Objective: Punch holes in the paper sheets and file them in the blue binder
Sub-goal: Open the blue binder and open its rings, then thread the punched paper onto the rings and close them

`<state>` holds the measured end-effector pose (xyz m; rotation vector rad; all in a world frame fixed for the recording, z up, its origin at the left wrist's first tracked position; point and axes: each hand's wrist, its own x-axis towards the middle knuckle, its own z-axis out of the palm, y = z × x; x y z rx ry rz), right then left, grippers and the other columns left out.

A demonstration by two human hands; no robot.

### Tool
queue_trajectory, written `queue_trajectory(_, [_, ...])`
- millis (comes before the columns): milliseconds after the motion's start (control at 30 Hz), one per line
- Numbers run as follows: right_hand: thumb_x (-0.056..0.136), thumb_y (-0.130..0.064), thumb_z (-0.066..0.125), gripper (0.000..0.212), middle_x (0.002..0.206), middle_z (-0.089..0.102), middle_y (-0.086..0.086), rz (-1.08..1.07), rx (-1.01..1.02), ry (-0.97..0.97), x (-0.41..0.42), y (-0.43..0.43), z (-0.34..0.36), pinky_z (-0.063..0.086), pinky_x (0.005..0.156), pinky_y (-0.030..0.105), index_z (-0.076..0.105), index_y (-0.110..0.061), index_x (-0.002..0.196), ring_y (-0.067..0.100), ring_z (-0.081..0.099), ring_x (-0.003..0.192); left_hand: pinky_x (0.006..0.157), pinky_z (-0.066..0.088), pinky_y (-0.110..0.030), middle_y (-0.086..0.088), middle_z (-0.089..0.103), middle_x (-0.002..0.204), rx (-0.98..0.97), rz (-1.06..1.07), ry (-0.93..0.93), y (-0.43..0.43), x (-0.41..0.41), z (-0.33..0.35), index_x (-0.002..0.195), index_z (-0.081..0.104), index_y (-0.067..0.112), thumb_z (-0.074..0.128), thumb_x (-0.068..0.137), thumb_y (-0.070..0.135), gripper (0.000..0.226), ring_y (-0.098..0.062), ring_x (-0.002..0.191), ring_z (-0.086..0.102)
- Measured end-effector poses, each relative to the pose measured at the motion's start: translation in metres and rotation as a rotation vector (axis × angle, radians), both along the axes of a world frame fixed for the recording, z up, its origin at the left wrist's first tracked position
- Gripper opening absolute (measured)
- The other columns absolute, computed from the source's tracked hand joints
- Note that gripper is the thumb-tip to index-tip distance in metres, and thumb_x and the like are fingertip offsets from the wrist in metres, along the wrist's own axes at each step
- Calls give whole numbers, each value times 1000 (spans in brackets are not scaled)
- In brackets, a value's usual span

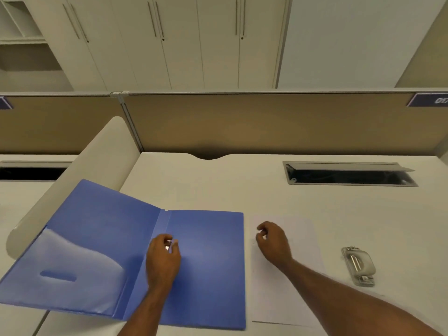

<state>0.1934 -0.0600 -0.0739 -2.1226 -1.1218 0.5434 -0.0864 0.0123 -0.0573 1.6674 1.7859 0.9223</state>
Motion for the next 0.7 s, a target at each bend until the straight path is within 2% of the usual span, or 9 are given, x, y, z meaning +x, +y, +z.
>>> queue_trajectory(133, [83, -29, 64, 29, 106, 60, 4, -162, -154, -127, 46, -32, 2, 42, 90, 38, 59, -17, 109, 24, 55, 105, 66, 44, -26, 4, 61, 84, -49, -298, 49, -11, 71, 10, 84, 59, 23, 60, 86, 21, 4, -12, 74, 59])
queue_trajectory(267, [79, -47, 68, 60, 124, 50, 9, -310, -292, -200, 70, -53, 5, 37, 99, 43, 50, -14, 125, 29, 45, 120, 68, 51, -31, 0, 65, 79, -301, -489, 166, -32, 128, 5, 80, 63, 15, 59, 86, 29, 16, -17, 73, 62])
queue_trajectory(367, [72, -58, 71, 79, 127, 47, 13, -382, -393, -206, 80, -63, 7, 38, 100, 43, 46, -7, 126, 32, 43, 122, 66, 48, -29, -15, 68, 96, -409, -456, 182, -46, 152, -1, 94, 62, -3, 60, 85, 35, 39, -29, 89, 66])
queue_trajectory(433, [67, -65, 71, 87, 128, 45, 15, -406, -473, -180, 85, -69, 7, 38, 100, 42, 45, -3, 123, 33, 42, 123, 66, 52, -34, -16, 67, 88, -432, -414, 180, -54, 162, -2, 86, 63, -5, 59, 85, 34, 40, -29, 83, 67])
queue_trajectory(467, [66, -67, 71, 90, 129, 43, 15, -413, -499, -159, 86, -71, 5, 38, 100, 41, 45, -2, 123, 33, 40, 124, 61, 51, -32, -13, 65, 72, -436, -393, 176, -57, 166, -2, 70, 62, 0, 59, 86, 33, 37, -25, 69, 66])
queue_trajectory(500, [64, -67, 71, 92, 130, 41, 15, -416, -515, -141, 87, -73, 3, 38, 100, 41, 44, -2, 123, 33, 38, 126, 55, 46, -29, -6, 56, 56, -434, -360, 174, -60, 169, -2, 55, 53, 8, 59, 86, 32, 40, -18, 54, 58])
queue_trajectory(533, [63, -67, 73, 93, 130, 39, 14, -413, -524, -131, 87, -74, 2, 39, 100, 41, 43, -2, 123, 33, 36, 127, 52, 42, -26, 0, 48, 51, -431, -332, 171, -62, 171, -2, 50, 42, 15, 59, 86, 31, 44, -14, 48, 50])
queue_trajectory(567, [62, -65, 74, 94, 130, 38, 14, -408, -527, -133, 86, -75, 0, 40, 100, 40, 43, -2, 123, 32, 35, 127, 53, 41, -25, 4, 45, 52, -433, -308, 165, -63, 173, 0, 51, 38, 17, 60, 86, 32, 44, -12, 48, 47])
queue_trajectory(700, [63, -61, 77, 88, 127, 39, 12, -400, -516, -167, 81, -75, -3, 43, 96, 38, 45, -3, 121, 30, 39, 122, 63, 44, -25, 7, 46, 63, -496, -286, 156, -65, 183, 6, 61, 40, 19, 63, 84, 36, 37, -17, 66, 51])
